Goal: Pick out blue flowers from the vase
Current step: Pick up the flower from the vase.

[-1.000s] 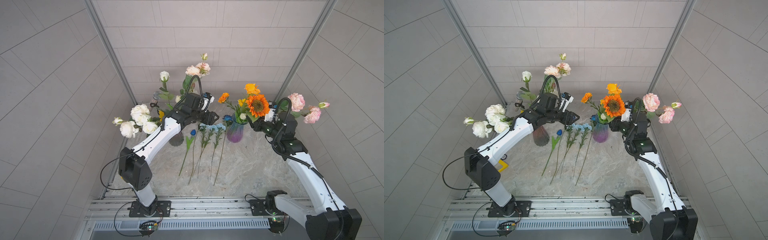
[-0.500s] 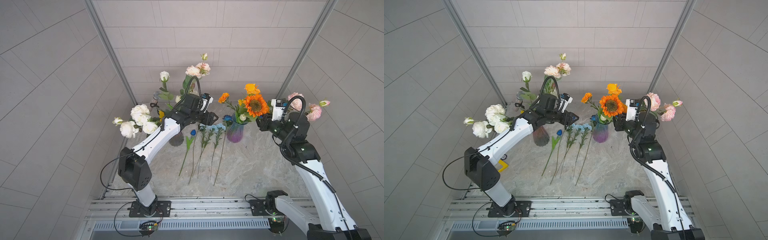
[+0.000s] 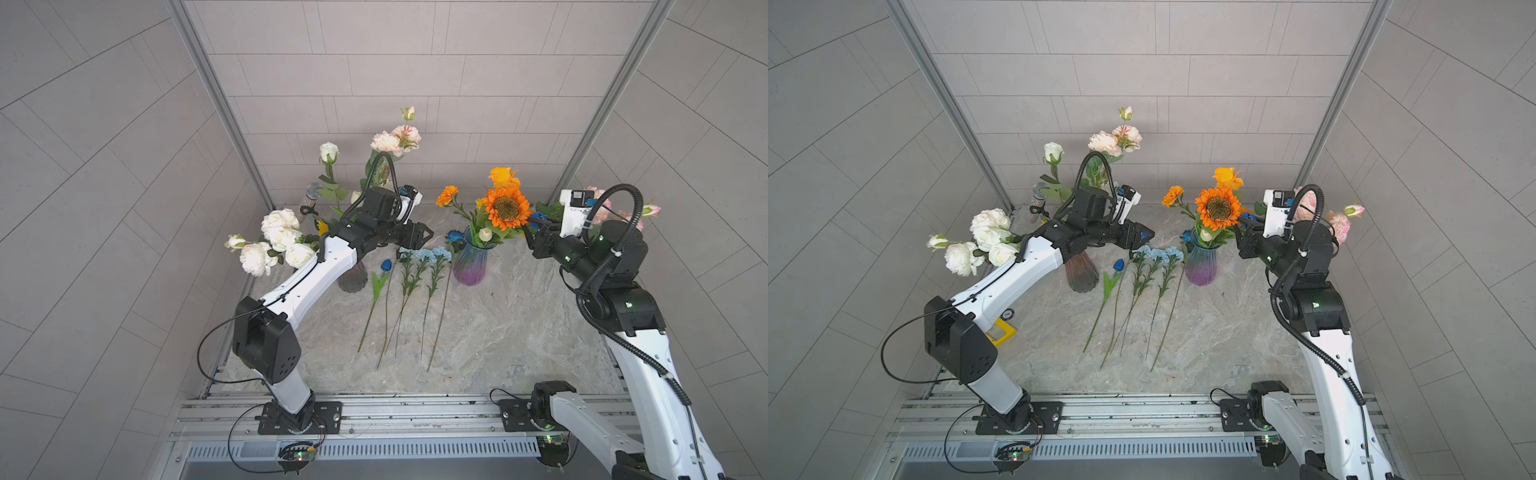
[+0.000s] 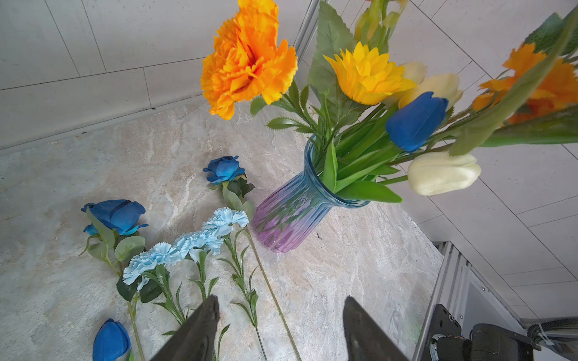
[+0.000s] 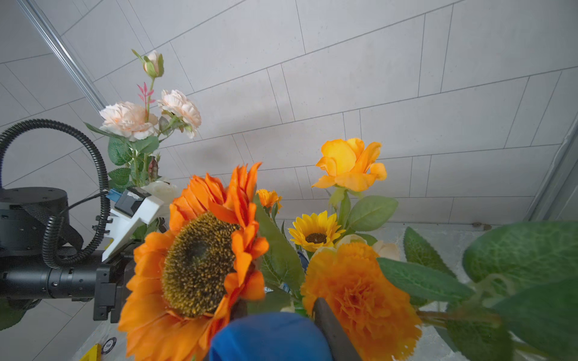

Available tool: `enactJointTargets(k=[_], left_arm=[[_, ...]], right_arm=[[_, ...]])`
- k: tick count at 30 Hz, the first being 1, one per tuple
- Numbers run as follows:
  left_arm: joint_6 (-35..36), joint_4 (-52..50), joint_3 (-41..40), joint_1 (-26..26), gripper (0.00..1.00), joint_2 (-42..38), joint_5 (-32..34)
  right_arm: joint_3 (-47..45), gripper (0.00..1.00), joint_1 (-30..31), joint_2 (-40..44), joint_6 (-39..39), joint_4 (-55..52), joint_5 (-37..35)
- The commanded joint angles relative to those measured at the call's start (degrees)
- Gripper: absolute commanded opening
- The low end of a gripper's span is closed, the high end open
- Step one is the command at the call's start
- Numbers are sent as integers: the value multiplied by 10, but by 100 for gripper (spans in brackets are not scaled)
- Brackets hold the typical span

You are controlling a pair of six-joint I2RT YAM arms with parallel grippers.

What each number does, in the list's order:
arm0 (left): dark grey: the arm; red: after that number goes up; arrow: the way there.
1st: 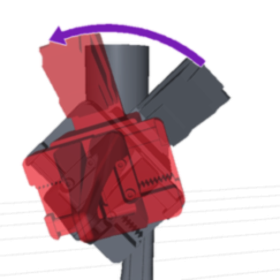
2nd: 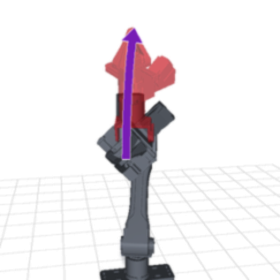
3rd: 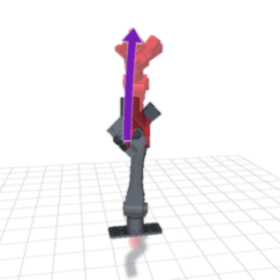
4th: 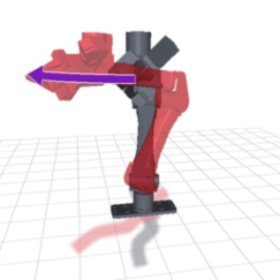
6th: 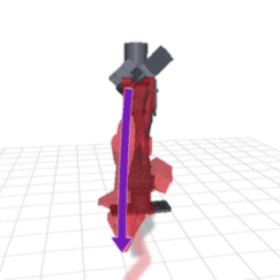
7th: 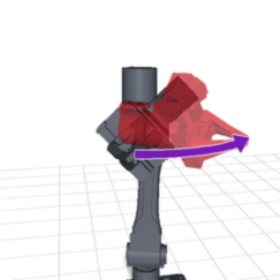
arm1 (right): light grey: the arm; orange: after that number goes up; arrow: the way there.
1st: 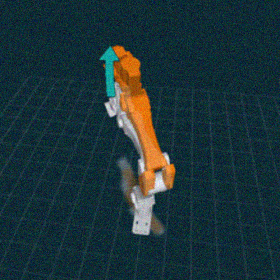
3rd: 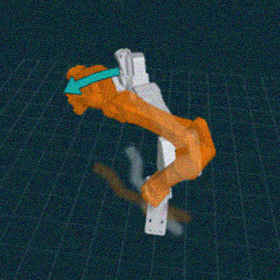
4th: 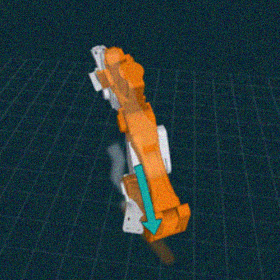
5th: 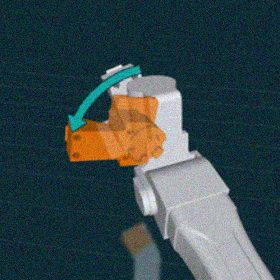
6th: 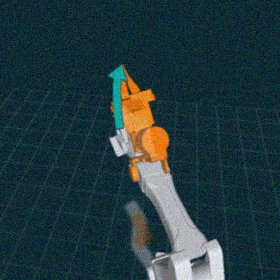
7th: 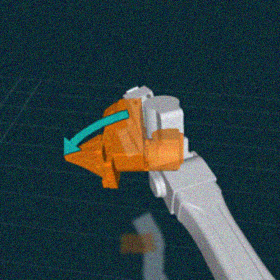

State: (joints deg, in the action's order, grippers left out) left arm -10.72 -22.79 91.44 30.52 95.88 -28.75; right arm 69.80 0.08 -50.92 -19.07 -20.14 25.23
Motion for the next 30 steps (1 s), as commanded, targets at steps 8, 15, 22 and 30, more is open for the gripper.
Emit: enactJointTargets(k=[8, 15, 22, 30], left_arm=[[-4, 11, -10, -9, 67, -26, -8], [-5, 11, -5, -13, 67, -22, -6], [-7, 2, 3, -19, 67, -28, 4], [-1, -11, -8, -23, 67, -51, 19]], right_arm=[[49, 37, -22, 35, -8, -15, 13], [117, 38, -26, 39, -10, -47, 18], [203, 38, -26, 30, -16, -94, 37], [217, 38, -25, 33, -69, -118, 122]])
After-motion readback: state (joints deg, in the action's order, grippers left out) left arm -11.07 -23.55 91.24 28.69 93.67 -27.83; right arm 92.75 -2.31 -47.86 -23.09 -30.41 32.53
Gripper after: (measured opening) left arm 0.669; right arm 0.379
